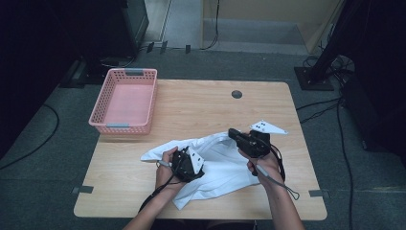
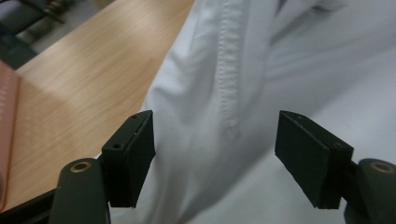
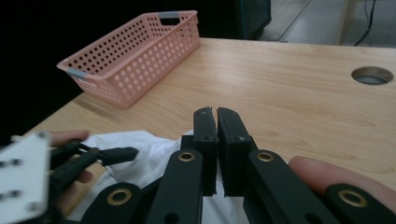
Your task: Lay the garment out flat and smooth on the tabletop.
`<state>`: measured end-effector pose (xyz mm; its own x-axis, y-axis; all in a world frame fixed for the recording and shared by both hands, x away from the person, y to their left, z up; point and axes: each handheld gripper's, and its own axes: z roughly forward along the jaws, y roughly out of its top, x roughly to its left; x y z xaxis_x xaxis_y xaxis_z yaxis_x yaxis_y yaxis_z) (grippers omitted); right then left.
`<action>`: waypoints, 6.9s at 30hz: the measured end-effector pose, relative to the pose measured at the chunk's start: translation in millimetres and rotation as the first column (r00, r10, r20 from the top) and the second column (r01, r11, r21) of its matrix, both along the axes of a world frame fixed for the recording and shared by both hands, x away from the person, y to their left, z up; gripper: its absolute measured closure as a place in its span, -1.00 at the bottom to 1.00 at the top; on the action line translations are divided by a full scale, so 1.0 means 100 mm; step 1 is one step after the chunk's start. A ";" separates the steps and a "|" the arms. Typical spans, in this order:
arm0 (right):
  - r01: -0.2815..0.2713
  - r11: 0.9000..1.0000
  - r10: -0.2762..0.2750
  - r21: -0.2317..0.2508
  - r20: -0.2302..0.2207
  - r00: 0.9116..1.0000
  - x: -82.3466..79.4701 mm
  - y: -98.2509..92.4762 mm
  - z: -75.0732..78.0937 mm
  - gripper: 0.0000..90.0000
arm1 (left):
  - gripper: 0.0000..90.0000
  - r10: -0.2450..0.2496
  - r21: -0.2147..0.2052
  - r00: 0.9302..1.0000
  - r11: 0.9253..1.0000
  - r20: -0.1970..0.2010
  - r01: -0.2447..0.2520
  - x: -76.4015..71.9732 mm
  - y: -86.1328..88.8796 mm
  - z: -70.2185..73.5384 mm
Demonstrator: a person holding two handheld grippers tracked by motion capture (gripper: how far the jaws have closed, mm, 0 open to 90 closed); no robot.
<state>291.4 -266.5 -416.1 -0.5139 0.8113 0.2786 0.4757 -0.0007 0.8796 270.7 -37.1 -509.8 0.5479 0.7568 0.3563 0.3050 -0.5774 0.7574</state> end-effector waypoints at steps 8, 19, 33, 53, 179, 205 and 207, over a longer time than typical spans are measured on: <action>-0.024 0.999 0.024 0.031 0.019 1.000 -0.06 0.02 0.10 0.96 | -0.29 0.105 0.055 0.994 0.993 0.035 -0.107 0.11 -0.08 -0.09; 0.010 1.000 -0.009 0.005 -0.079 0.997 0.09 -0.06 -0.10 0.96 | 0.67 -0.026 -0.209 0.993 0.978 -0.118 0.000 0.42 0.54 0.14; 0.095 0.991 -0.108 -0.090 -0.159 0.981 0.37 -0.08 -0.47 0.61 | 0.91 -0.133 -0.484 0.910 0.871 -0.392 -0.081 0.77 0.84 0.15; -0.291 0.867 0.304 -0.405 -0.034 0.952 -0.15 0.18 -0.86 0.27 | 0.90 -0.139 -0.528 0.889 0.840 -0.436 -0.128 0.88 0.78 0.28; 0.390 0.887 -0.445 -0.245 -0.231 0.865 0.69 -1.07 -0.69 0.99 | -0.40 0.106 -0.231 0.938 0.954 -0.331 -0.189 1.41 0.49 -0.06; 0.365 0.890 -0.413 -0.272 -0.148 0.898 1.09 -0.09 -1.08 -0.29 | -0.53 0.126 -0.245 0.922 0.943 -0.367 -0.227 1.42 0.54 -0.03; 0.358 0.891 -0.408 -0.280 -0.147 0.901 1.09 -0.11 -1.08 -0.38 | -0.53 0.131 -0.249 0.918 0.939 -0.374 -0.236 1.42 0.56 -0.02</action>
